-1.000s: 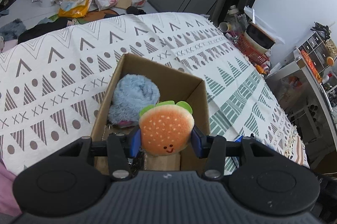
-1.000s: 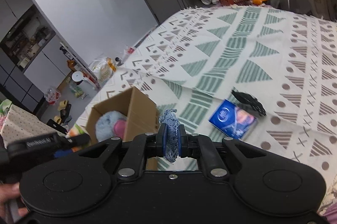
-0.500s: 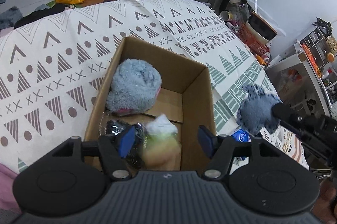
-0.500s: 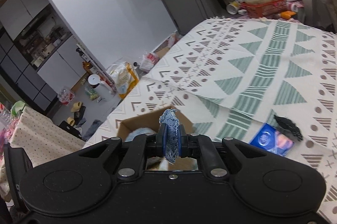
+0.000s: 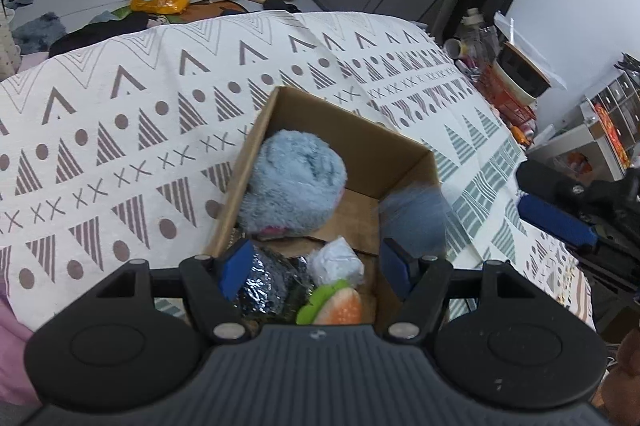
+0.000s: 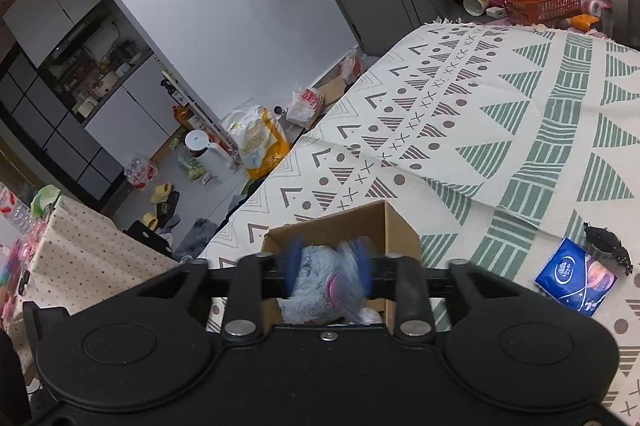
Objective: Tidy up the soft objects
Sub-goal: 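Drop the burger plush into the box with the left gripper while the right drops the denim cloth, then grasp the black lace item with the right gripper while the left moves to the blue tissue pack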
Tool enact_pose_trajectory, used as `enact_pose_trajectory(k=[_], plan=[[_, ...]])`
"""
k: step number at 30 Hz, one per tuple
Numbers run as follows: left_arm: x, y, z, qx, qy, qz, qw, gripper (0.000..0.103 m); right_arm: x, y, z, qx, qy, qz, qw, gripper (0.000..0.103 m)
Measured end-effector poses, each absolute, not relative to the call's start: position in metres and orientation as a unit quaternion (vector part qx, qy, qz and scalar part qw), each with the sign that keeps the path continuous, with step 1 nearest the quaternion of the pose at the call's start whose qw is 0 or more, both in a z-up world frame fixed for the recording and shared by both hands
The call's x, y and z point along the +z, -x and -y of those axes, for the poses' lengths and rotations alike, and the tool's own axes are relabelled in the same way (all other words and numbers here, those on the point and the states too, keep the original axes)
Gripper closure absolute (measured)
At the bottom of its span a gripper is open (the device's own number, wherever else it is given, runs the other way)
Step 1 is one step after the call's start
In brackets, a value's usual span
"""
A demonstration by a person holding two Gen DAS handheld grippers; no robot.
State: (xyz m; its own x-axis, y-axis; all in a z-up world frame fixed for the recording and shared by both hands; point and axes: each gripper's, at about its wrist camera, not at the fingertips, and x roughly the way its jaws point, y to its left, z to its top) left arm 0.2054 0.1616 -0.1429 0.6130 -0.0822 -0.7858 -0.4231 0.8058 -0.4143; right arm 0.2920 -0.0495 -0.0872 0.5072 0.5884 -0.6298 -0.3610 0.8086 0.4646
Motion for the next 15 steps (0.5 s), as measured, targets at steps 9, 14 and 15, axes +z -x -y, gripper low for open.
enact_pose_trajectory(k=[9,14,15], plan=[[-0.147,-0.210,-0.155,0.114,0.273,-0.427,0.854,0.031,-0.087,-0.293,0.074,0.241,-0.113,-0.414,0.871,0.050],[-0.144,-0.210,-0.147,0.116,0.264,-0.428,0.857,0.031,-0.082,-0.292,0.098,0.232,-0.104,-0.420,0.871,0.045],[-0.143,-0.211,-0.145,0.115,0.263,-0.428,0.857,0.031,-0.080,-0.292,0.103,0.231,-0.103,-0.419,0.872,0.044]])
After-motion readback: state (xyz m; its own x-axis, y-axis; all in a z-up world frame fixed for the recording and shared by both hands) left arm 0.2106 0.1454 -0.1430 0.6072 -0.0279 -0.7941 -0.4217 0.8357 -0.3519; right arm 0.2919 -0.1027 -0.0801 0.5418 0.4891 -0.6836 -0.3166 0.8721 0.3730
